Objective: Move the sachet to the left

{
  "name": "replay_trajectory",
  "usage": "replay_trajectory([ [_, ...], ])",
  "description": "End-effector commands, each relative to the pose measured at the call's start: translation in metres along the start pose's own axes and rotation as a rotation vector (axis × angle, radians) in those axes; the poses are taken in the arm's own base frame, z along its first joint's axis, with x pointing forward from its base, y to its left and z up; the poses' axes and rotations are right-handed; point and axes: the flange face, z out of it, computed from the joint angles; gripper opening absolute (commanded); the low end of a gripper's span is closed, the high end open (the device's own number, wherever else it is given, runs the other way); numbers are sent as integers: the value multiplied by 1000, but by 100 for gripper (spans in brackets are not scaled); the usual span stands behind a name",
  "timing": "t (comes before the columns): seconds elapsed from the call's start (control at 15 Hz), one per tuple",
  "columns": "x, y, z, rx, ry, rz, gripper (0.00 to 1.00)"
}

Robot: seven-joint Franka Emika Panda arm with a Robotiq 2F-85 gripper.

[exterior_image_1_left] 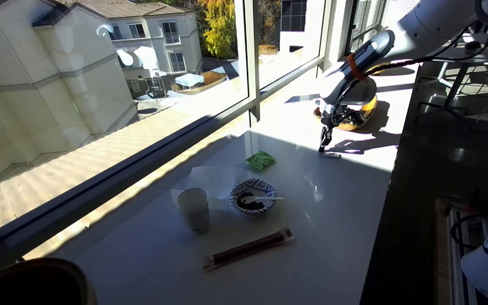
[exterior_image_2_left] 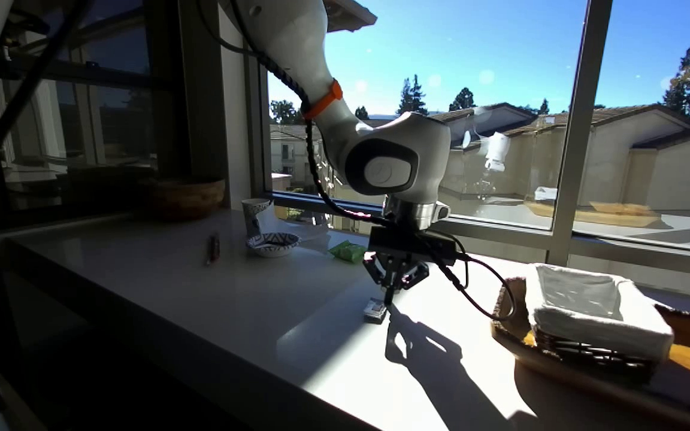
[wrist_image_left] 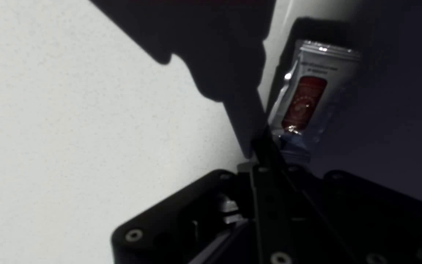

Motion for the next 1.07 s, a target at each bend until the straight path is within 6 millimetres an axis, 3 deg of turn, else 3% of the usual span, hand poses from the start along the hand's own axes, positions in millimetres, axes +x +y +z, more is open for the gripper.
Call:
replay_trajectory([
  [0.0,-2,0,-9,41,-2,18,0],
  [0.53,16,-7,-112,61,159,118,0],
  [0.73,44,-30,-141,67,320,122,0],
  [1.0,93,-81,-165,177,506,48,0],
])
